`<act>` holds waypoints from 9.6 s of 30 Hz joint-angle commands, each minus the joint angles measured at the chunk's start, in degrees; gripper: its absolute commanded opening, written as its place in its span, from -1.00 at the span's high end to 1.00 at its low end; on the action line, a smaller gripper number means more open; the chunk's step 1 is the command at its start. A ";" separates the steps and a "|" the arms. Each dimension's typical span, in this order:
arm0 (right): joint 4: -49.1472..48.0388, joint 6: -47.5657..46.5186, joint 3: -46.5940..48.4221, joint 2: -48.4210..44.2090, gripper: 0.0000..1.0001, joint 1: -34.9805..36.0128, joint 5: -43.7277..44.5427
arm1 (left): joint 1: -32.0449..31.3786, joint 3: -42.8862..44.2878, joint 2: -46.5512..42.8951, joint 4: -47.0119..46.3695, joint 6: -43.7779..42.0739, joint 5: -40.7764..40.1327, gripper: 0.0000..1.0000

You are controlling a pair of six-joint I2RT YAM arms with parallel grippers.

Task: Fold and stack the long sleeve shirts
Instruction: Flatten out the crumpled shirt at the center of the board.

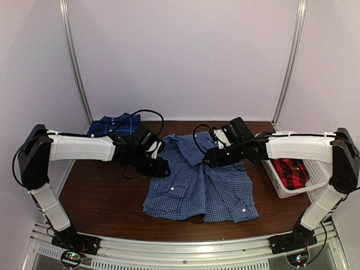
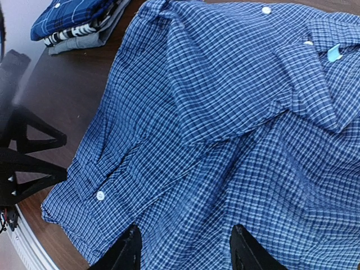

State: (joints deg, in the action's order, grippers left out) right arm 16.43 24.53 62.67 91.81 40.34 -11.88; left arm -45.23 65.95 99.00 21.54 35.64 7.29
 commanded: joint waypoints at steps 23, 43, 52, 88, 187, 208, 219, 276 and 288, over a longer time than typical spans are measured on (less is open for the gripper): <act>-0.58 5.14 -20.26 -2.41 0.30 3.78 6.21 | -5.85 -19.91 -4.96 2.97 6.68 0.20 -0.16; 10.40 8.55 -20.86 -16.73 0.20 0.89 8.81 | -11.86 -17.90 -15.12 12.77 11.41 -4.40 -0.19; 6.08 5.70 -16.34 -17.42 0.12 1.01 8.73 | -11.89 -13.45 -13.12 10.95 11.46 -2.85 -0.20; -0.19 4.65 -16.68 -14.48 0.09 1.05 5.41 | -12.25 -5.50 -6.92 12.09 12.74 -10.00 0.94; -10.89 0.24 54.10 46.96 1.00 -14.36 -3.12 | 35.04 60.48 11.06 22.81 -19.85 -14.91 1.00; -7.63 -2.99 51.44 41.89 -0.44 -15.21 -10.75 | 39.69 55.69 7.30 25.52 -13.10 -25.38 1.00; -9.58 -2.89 33.81 33.37 -0.45 -14.22 -10.69 | 42.45 62.50 14.09 26.06 -16.33 -16.08 1.00; 3.85 8.59 22.61 24.76 1.00 29.32 -1.31 | 42.47 67.38 18.51 19.04 -16.18 -2.21 1.00; -1.61 2.32 45.82 40.11 1.00 28.58 -13.30 | 42.43 69.31 17.30 16.53 -15.86 -4.86 1.00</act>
State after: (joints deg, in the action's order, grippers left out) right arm 17.30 29.47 103.02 125.99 69.12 -19.03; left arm -2.83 132.99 117.97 42.72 19.64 4.14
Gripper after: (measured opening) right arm 0.008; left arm 0.009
